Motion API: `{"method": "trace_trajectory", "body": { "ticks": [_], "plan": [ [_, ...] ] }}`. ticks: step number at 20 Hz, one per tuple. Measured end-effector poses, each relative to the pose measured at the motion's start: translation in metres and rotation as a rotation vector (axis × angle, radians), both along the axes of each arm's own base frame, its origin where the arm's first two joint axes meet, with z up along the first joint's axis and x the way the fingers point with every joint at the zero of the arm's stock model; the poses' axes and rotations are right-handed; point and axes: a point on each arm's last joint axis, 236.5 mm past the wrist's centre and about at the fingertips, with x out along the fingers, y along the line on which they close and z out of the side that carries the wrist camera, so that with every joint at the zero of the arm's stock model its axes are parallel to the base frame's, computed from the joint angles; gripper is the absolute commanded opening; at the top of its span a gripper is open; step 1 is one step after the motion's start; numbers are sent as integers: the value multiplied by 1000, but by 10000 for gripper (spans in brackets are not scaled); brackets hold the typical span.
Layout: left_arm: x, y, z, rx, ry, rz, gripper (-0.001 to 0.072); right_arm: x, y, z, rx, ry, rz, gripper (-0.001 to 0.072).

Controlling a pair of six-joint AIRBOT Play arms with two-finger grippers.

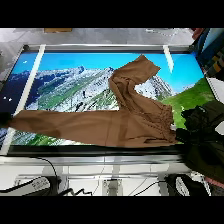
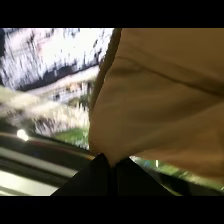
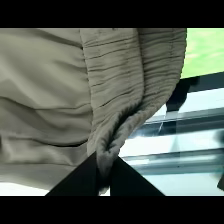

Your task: Fold the clothes and pants, and hang the long-sleeved shirts on hangers.

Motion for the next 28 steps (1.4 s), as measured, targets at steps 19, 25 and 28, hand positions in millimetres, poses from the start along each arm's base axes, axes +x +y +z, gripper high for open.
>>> {"method": "trace_trajectory", "body": {
  "ticks": [19, 25, 28],
  "plan": [
    [-53, 64, -48, 162, 138, -52, 14, -36, 2, -3, 7, 153, 10, 29],
    [-76, 52, -69, 81, 251, -51, 27, -42, 0, -4, 0, 181, 15, 36],
    [-78, 49, -77, 61, 277, -57, 718, -43, 1, -3, 1, 184, 14, 657]
  ]
}}
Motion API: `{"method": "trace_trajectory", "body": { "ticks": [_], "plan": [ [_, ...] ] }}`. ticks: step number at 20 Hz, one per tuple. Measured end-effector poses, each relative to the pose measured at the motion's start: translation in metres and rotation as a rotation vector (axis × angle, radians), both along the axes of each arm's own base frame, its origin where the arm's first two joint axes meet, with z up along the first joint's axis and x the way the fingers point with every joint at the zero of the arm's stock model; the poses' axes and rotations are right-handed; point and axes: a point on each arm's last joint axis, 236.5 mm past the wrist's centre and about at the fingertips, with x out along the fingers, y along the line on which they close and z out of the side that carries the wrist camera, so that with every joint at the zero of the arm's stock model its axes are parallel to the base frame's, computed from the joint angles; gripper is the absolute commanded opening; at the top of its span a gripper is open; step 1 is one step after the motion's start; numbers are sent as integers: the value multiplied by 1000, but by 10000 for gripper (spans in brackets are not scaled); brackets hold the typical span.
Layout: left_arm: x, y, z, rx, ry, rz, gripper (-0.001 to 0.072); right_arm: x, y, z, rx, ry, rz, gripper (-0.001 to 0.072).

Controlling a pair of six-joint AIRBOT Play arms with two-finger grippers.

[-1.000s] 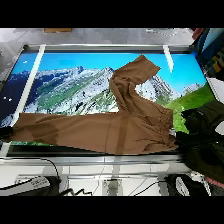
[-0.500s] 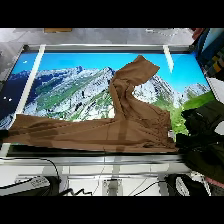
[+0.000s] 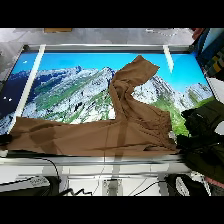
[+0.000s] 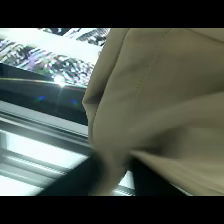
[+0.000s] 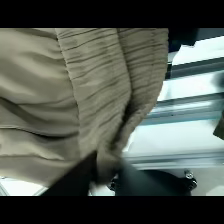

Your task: Fold the clothes and pants, and hang the long-sleeved shirts on hangers.

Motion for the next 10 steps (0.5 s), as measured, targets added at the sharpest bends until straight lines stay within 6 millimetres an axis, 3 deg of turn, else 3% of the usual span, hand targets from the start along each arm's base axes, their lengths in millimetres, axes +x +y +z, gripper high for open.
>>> {"method": "trace_trajectory", "body": {
  "ticks": [1, 5, 10],
  "plan": [
    [2, 0, 0, 1, -1, -2, 698, 1, 0, 0, -1, -4, -7, 704],
    [20, 13, 17, 52, -75, 93, 698, 8, 0, 0, -2, -28, -27, 692],
    [72, 30, 76, 131, -308, 277, 696, 30, 4, 5, 22, -120, -49, 689]
  ]
}}
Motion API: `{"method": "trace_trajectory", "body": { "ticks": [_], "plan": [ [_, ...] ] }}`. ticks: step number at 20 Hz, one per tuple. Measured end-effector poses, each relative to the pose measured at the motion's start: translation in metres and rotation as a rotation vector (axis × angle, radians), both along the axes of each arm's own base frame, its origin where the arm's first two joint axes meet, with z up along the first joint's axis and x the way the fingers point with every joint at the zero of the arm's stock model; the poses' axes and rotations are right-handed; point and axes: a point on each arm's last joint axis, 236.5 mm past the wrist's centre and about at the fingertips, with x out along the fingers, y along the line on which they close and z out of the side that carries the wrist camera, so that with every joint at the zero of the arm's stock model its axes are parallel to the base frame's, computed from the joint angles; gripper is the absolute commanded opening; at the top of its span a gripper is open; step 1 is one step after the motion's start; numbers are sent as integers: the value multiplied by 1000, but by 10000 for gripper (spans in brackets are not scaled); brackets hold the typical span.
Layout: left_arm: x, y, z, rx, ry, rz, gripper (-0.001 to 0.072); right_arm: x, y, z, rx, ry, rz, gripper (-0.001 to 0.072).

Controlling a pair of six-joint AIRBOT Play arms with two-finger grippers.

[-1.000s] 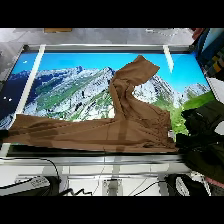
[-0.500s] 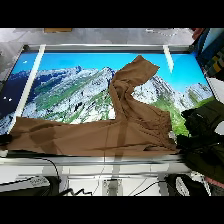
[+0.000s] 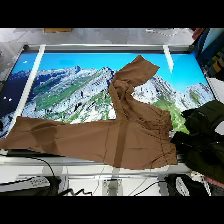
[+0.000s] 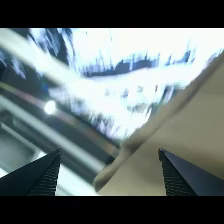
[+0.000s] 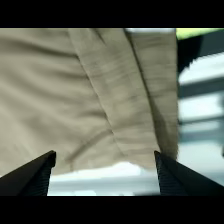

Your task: Fold the clothes and pants, and hang the long-sleeved shirts on hangers.

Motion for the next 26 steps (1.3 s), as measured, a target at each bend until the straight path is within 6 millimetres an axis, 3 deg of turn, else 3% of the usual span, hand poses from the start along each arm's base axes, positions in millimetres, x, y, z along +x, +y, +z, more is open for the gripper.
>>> {"method": "trace_trajectory", "body": {
  "ticks": [1, 3, 7, 10, 14, 16, 18, 22, 26],
  "plan": [
    [14, -3, 13, 4, -52, 8, 697, 13, 2, 5, 11, -54, -11, 655],
    [41, -19, 33, -8, -140, -2, 697, 46, 7, 23, 34, -199, -15, 458],
    [93, -78, 52, -103, -271, -73, 696, 123, -1, 68, 26, -520, -58, 458],
    [128, -138, 60, -208, -341, -154, 697, 170, 1, 80, 14, -636, -50, 457],
    [159, -218, 67, -327, -387, -271, 696, 231, 42, 55, 33, -658, 45, 467],
    [167, -255, 68, -368, -390, -335, 697, 259, 76, 34, 63, -629, 107, 645],
    [171, -282, 69, -390, -386, -385, 697, 285, 112, 18, 87, -612, 173, 644],
    [174, -311, 70, -414, -381, -437, 696, 335, 171, 3, 116, -633, 240, 621],
    [174, -317, 70, -419, -381, -450, 697, 376, 190, -11, 131, -637, 189, 554]
  ]
}}
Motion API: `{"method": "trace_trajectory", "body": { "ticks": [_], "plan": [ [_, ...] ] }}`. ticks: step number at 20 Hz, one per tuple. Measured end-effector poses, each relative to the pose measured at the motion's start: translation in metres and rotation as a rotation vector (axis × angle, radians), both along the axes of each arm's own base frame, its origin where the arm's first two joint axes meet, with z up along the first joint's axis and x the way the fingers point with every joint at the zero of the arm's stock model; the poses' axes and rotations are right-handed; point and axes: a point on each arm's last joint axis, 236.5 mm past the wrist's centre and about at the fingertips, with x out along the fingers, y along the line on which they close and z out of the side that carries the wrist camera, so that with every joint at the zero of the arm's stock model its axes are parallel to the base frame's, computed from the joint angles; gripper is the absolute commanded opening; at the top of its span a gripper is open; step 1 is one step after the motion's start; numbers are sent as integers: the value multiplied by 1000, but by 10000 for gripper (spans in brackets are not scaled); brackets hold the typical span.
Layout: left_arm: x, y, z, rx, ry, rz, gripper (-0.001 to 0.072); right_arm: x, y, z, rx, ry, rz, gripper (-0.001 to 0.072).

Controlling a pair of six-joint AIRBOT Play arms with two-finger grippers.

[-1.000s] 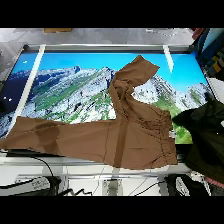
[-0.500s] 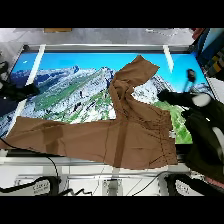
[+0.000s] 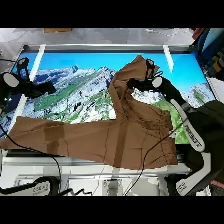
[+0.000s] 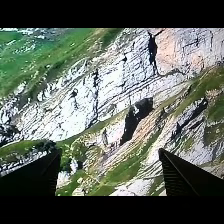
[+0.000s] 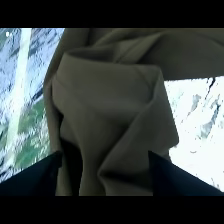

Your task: Fold the clothes and pants, and hang the long-sleeved shirts on hangers.

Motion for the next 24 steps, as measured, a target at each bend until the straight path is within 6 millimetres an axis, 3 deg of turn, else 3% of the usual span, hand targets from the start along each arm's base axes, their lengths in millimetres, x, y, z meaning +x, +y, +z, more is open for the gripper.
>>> {"method": "trace_trajectory", "body": {
  "ticks": [3, 7, 9, 11, 12, 13, 18, 21, 24],
  "plan": [
    [2, -1, 1, 1, -9, 0, 696, 19, 1, -16, -5, 22, -36, 552],
    [4, -1, 3, 11, -22, -12, 697, 19, -8, -47, -74, 100, -45, 544],
    [4, -1, 3, 17, -25, -21, 696, 14, -14, -60, -107, 145, -51, 354],
    [5, -1, 3, 22, -29, -26, 697, 11, -17, -68, -125, 171, -57, 75],
    [5, 0, 3, 23, -30, -26, 697, 12, -19, -70, -131, 174, -60, 29],
    [5, 0, 3, 24, -32, -28, 697, 12, -20, -71, -133, 174, -65, 29],
    [6, 0, 4, 26, -34, -31, 697, 17, -21, -47, -173, 105, -21, 28],
    [6, 0, 4, 27, -34, -31, 696, 4, -21, -15, -237, 70, 83, 28],
    [6, -2, 4, 24, -34, -34, 696, -22, -22, 26, -307, 52, 209, 26]
  ]
}}
